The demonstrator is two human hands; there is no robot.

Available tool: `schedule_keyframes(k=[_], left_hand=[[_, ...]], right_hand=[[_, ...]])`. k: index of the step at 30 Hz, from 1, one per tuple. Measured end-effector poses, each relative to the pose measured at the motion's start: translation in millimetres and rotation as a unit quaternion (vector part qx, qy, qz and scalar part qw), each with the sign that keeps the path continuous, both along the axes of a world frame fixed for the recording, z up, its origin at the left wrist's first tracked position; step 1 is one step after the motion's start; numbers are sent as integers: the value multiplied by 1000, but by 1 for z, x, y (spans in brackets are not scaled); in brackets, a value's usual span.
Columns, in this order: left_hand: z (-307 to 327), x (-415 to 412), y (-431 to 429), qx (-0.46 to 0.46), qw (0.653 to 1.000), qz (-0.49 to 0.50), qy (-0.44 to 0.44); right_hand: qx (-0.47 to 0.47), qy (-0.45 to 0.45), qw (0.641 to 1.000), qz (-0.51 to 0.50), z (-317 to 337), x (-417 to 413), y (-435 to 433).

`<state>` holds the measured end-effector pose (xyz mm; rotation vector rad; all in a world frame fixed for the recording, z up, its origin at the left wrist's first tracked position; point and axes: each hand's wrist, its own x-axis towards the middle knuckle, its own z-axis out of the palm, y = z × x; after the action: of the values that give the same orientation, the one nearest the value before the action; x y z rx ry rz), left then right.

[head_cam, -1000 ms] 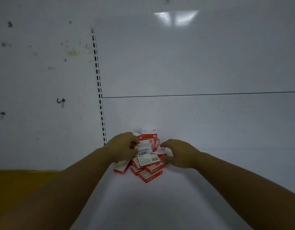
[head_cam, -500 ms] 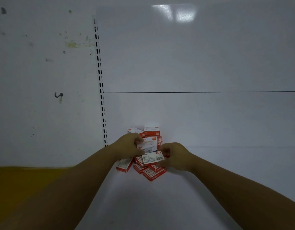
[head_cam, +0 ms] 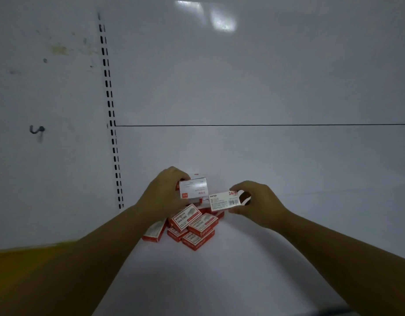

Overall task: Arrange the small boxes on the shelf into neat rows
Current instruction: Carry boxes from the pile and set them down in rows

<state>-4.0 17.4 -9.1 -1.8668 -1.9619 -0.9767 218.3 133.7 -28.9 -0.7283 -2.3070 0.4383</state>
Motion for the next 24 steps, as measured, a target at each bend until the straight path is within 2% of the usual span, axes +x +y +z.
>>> schedule_keyframes(k=[4, 6, 8, 11, 15, 16, 24], left_hand=[[-5, 14, 9, -15, 1000, 12, 3], [-7, 22, 11, -22, 1000, 13, -4], [-6, 30, 13, -33, 999, 12, 3], [-1, 45, 19, -43, 999, 28, 11], [3, 74, 30, -44, 998, 49, 14], [4, 85, 33, -44, 998, 49, 24], [9, 167, 60, -6, 997, 53, 63]], right_hand=[[-59, 13, 997, -48, 0, 17, 9], [-98, 19, 994, -44, 2, 24, 14], [-174, 65, 982, -14, 4, 33, 20], [-314, 157, 935, 51, 7, 48, 27], [-450, 202, 865, 90, 8, 76, 40], [-463, 200, 859, 90, 8, 85, 44], [-430, 192, 875, 112, 16, 161, 84]])
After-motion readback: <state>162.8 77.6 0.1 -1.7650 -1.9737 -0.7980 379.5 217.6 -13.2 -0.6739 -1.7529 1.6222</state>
